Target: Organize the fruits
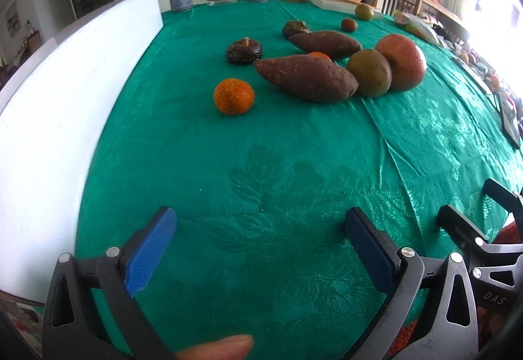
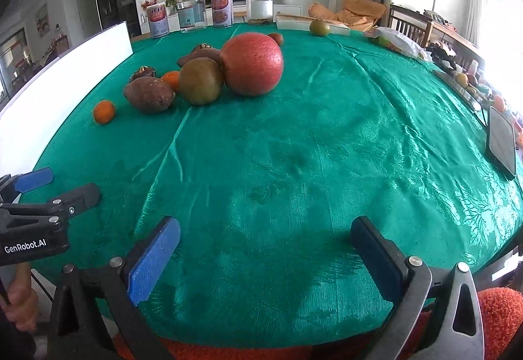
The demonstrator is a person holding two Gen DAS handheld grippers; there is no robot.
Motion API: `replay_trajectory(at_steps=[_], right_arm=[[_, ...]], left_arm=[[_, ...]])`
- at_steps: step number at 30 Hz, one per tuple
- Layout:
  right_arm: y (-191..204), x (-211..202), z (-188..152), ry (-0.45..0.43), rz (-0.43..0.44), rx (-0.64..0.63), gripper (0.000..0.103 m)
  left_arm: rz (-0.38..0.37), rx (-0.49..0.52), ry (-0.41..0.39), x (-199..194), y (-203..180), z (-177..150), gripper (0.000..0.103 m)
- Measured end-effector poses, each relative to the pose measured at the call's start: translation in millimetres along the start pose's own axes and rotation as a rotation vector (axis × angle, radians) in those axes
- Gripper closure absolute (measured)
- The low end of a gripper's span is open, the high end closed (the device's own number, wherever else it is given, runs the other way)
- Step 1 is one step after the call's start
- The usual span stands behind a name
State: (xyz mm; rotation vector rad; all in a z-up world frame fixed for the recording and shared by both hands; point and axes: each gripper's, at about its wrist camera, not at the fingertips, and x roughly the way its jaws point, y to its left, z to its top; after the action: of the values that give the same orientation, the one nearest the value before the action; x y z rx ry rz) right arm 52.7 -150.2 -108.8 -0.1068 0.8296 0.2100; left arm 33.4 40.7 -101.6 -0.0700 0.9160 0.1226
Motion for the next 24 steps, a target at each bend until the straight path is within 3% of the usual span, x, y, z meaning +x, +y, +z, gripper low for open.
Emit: replay_trajectory(at_steps=[24], right_arm=[[0.5, 0.7, 2.7, 0.004, -0.009, 0.005, 0.000]], left_arm=[[0.001, 0.000, 0.017, 2.8, 0.0, 3.8, 0.000]])
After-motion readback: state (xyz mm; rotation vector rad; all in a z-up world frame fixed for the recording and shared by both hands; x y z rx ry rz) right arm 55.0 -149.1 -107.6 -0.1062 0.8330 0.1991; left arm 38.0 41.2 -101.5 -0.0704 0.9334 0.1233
